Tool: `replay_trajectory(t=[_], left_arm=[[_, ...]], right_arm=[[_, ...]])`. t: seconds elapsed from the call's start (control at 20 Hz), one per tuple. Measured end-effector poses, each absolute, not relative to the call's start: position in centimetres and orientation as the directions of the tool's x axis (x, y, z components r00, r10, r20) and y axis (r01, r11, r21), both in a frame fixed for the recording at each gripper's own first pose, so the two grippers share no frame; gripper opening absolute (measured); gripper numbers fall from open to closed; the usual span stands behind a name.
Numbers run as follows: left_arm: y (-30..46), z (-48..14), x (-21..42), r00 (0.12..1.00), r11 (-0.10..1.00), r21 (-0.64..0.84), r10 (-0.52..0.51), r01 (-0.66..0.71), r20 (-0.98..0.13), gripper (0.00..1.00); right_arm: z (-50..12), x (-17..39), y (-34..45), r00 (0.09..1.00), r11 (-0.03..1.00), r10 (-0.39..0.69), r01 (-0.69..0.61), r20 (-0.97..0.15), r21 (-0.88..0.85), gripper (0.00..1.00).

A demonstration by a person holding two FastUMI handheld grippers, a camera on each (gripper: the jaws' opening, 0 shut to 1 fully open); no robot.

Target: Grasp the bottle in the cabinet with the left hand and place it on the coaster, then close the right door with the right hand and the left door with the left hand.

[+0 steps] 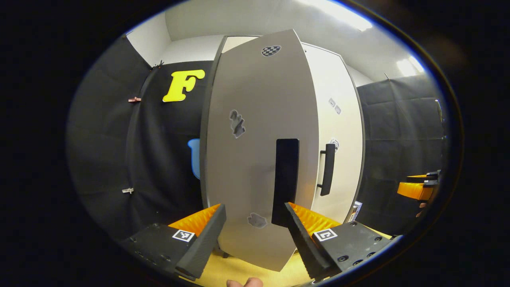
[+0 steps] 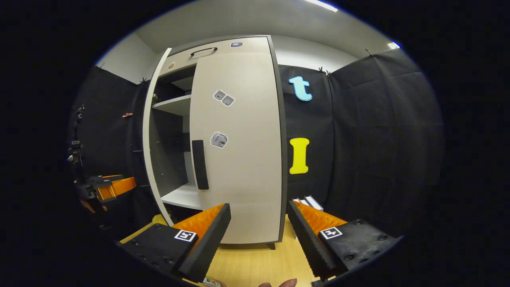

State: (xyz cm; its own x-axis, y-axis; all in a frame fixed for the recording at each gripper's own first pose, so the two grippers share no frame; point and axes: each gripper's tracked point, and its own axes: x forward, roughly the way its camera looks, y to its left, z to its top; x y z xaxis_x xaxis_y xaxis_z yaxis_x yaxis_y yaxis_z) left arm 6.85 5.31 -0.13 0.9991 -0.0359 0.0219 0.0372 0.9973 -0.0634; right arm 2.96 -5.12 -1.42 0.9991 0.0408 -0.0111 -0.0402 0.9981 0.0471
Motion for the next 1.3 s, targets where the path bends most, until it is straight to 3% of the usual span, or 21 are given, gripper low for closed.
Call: replay_trajectory(t=[0.85, 1.3], left_arm=[[1.2, -0.2, 12.6, 0.999, 0.999, -0.041, -0.013, 0.014, 0.031, 0.93], [1.9, 0.1, 9.3, 0.999, 1.0, -0.026, -0.012, 0.013, 0.035, 0.93]], right_arm=[[-1.6, 4.2, -4.9, 0.997, 0.996, 0.071, -0.069, -0.023, 0.053, 0.96], [-0.6, 3.5, -4.0, 0.997, 0.992, 0.082, -0.081, 0.002, 0.092, 0.98]])
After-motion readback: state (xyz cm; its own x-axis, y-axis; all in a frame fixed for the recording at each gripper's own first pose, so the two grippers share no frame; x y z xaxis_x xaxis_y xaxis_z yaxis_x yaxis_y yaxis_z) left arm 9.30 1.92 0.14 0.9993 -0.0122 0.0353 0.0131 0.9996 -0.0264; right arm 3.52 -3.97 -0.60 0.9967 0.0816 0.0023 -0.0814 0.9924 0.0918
